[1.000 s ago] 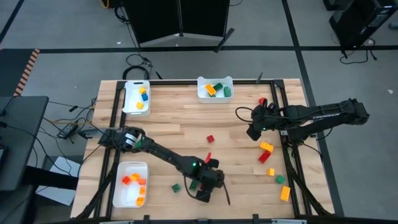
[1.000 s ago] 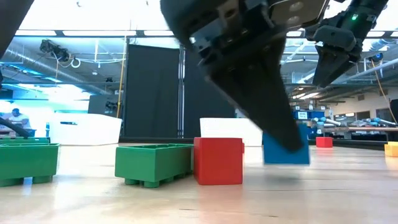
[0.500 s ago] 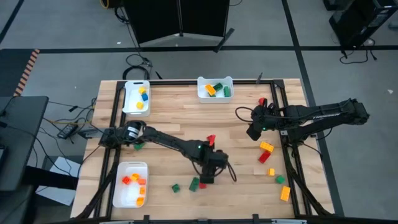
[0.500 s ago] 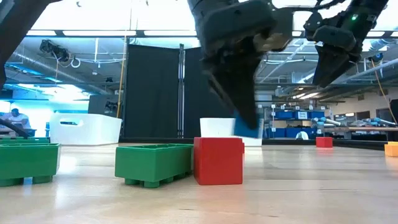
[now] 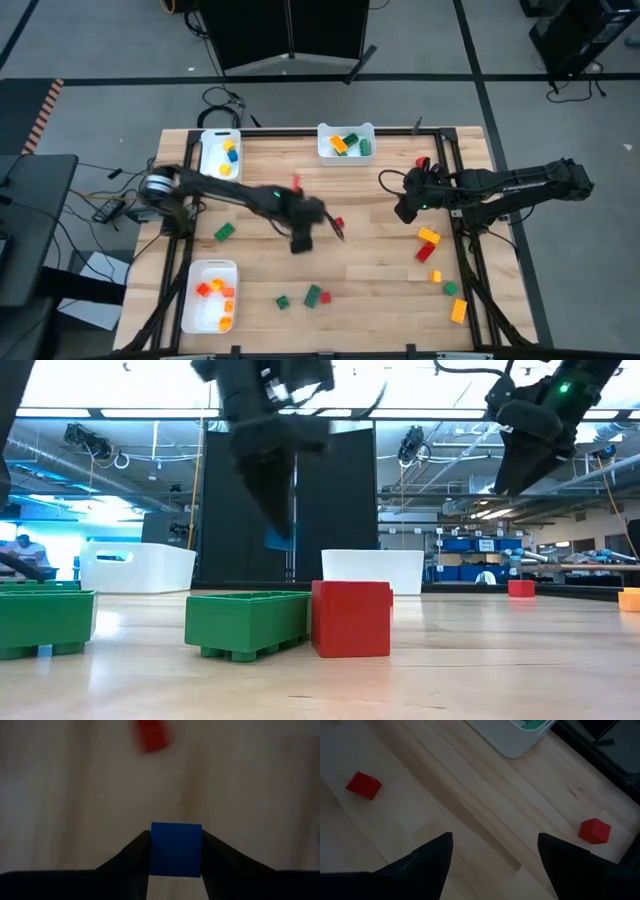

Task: Sort blocks by size
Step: Put the blue block into the top left white bin, then put the red 4 stud game piece into the bottom white bin

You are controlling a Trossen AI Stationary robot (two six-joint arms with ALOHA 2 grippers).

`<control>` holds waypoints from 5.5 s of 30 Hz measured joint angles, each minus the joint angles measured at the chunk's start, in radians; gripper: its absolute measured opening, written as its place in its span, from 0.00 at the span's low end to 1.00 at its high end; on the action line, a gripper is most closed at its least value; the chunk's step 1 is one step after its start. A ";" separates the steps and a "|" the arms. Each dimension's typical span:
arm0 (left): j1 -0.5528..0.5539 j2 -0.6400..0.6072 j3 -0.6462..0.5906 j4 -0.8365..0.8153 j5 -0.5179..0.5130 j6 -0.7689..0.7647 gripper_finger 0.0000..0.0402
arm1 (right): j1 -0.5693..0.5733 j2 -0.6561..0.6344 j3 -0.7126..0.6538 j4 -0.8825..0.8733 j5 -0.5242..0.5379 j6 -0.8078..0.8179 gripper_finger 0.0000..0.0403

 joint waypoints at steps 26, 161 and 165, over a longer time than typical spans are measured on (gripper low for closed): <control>0.776 -0.640 -0.412 -0.233 -0.208 -0.167 0.35 | -0.045 0.000 0.000 0.042 0.023 0.234 0.75; 0.174 -0.589 -0.119 -0.151 -0.049 -0.146 0.57 | 0.051 0.076 0.000 -0.040 -0.363 0.256 0.86; 0.174 -0.589 -0.119 -0.148 -0.050 -0.146 0.57 | 0.099 0.125 0.000 -0.039 -0.380 0.296 0.84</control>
